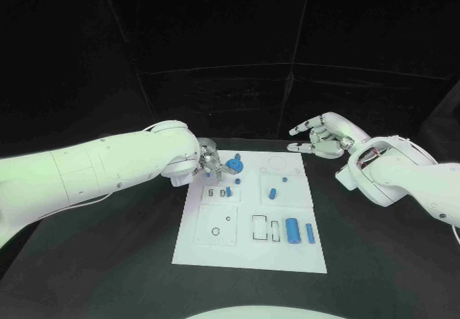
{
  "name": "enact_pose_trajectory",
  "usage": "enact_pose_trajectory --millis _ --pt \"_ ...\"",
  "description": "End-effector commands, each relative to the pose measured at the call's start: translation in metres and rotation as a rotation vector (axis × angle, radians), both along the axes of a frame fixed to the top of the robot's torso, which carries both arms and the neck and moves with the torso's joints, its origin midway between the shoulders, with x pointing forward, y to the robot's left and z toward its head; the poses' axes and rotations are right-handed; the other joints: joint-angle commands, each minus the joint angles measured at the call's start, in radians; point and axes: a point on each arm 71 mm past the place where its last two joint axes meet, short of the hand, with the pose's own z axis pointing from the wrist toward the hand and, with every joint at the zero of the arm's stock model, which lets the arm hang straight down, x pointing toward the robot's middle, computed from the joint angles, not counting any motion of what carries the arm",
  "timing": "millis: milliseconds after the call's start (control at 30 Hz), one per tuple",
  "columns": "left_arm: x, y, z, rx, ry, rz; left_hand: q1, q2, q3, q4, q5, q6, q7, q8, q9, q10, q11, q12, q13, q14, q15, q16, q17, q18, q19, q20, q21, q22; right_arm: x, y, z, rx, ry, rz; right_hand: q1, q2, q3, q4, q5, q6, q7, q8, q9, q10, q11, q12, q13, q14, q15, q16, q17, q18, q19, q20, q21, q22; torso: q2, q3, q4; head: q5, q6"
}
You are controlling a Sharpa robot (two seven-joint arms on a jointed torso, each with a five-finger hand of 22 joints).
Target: Assemble the parts on the task board
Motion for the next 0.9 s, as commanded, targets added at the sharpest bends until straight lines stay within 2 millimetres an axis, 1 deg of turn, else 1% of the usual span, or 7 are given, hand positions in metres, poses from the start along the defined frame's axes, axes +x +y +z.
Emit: enact_pose_trajectory --millis 33,67,133,367,600,767,900 --pt "-0.001 -0.003 -0.003 0.065 0.018 -0.031 0.0 0.007 -0.009 0.001 -0.002 -0.01 -0.002 0.009 0.01 0.01 0.0 0.007 0.004 0.106 -0.005 0.003 0.263 -0.009 0.023 -0.005 0.008 0.006 0.001 0.002 0.001 0.005 0.007 -0.002 0.013 0.0 -0.007 0.0 0.008 -0.003 -0.001 0.006 0.0 -0.008 -0.001 -0.005 -0.001 0.061 0.002 -0.005 0.086 0.005 -0.005 -0.002 -0.006 0.0 0.0 -0.0014 0.0017 0.001 -0.006" --pt "-0.001 -0.004 -0.004 0.069 0.022 -0.036 0.0 0.007 -0.012 0.002 -0.002 -0.012 -0.002 0.012 0.015 0.011 -0.001 0.008 0.006 0.106 -0.005 0.003 0.263 -0.009 0.022 -0.005 0.01 0.008 0.001 0.003 0.001 0.005 0.008 -0.001 0.013 0.0 -0.007 0.001 0.008 -0.003 -0.001 0.006 0.0 -0.008 -0.001 -0.005 -0.001 0.061 0.002 -0.005 0.086 0.005 -0.005 -0.002 -0.006 0.0 0.0 -0.0015 0.0008 0.002 -0.007" --pt "-0.001 -0.007 -0.006 0.078 0.031 -0.047 -0.001 0.007 -0.013 0.003 -0.002 -0.014 -0.002 0.014 0.017 0.012 -0.001 0.01 0.009 0.106 -0.005 0.003 0.263 -0.01 0.023 -0.006 0.012 0.012 0.002 0.003 0.0 0.004 0.011 0.0 0.013 0.0 -0.008 0.001 0.009 -0.003 -0.001 0.007 0.0 -0.008 -0.001 -0.006 -0.002 0.061 0.002 -0.006 0.086 0.005 -0.005 -0.002 -0.006 -0.001 0.001 -0.002 0.0011 0.0 -0.006" --pt "-0.002 -0.013 -0.011 0.099 0.052 -0.069 -0.003 0.008 -0.018 0.005 -0.002 -0.017 -0.002 0.019 0.024 0.013 -0.001 0.014 0.013 0.106 -0.005 0.003 0.263 -0.011 0.024 -0.006 0.016 0.018 0.003 0.005 -0.001 0.0 0.02 0.003 0.014 0.001 -0.01 0.003 0.014 -0.004 -0.002 0.008 0.0 -0.009 -0.002 -0.006 -0.003 0.061 0.001 -0.006 0.085 0.005 -0.005 -0.003 -0.007 -0.001 0.0 -0.0012 0.0022 0.0 -0.008" --pt "-0.002 -0.017 -0.014 0.115 0.07 -0.084 -0.002 0.009 -0.019 0.005 -0.002 -0.02 -0.002 0.02 0.028 0.014 -0.001 0.015 0.015 0.106 -0.005 0.003 0.263 -0.011 0.024 -0.006 0.019 0.021 0.004 0.006 -0.002 -0.003 0.026 0.005 0.015 0.001 -0.012 0.003 0.016 -0.004 -0.002 0.009 0.0 -0.008 -0.002 -0.006 -0.002 0.061 0.001 -0.007 0.085 0.005 -0.005 -0.003 -0.007 -0.001 0.001 -0.0009 0.0006 0.003 -0.01" --pt "-0.001 -0.02 -0.016 0.122 0.081 -0.092 0.001 0.012 -0.019 0.004 -0.002 -0.023 -0.002 0.022 0.032 0.013 -0.001 0.015 0.016 0.106 -0.005 0.003 0.263 -0.011 0.023 -0.006 0.02 0.022 0.004 0.007 -0.002 -0.004 0.029 0.007 0.017 0.003 -0.015 0.006 0.023 -0.004 -0.002 0.011 0.0 -0.009 -0.002 -0.007 -0.004 0.061 0.001 -0.008 0.084 0.005 -0.005 -0.003 -0.008 -0.002 0.001 -0.0004 0.0017 0.004 -0.012" --pt "-0.001 -0.022 -0.017 0.124 0.087 -0.096 0.005 0.015 -0.018 0.002 -0.001 -0.026 -0.002 0.025 0.037 0.013 -0.001 0.016 0.017 0.106 -0.005 0.003 0.263 -0.011 0.023 -0.005 0.021 0.023 0.005 0.008 -0.002 -0.005 0.03 0.009 0.017 0.003 -0.016 0.007 0.026 -0.005 -0.002 0.012 0.0 -0.008 -0.002 -0.007 -0.004 0.061 0.001 -0.008 0.084 0.005 -0.005 -0.003 -0.008 -0.002 0.001 -0.0008 0.0012 0.005 -0.013"
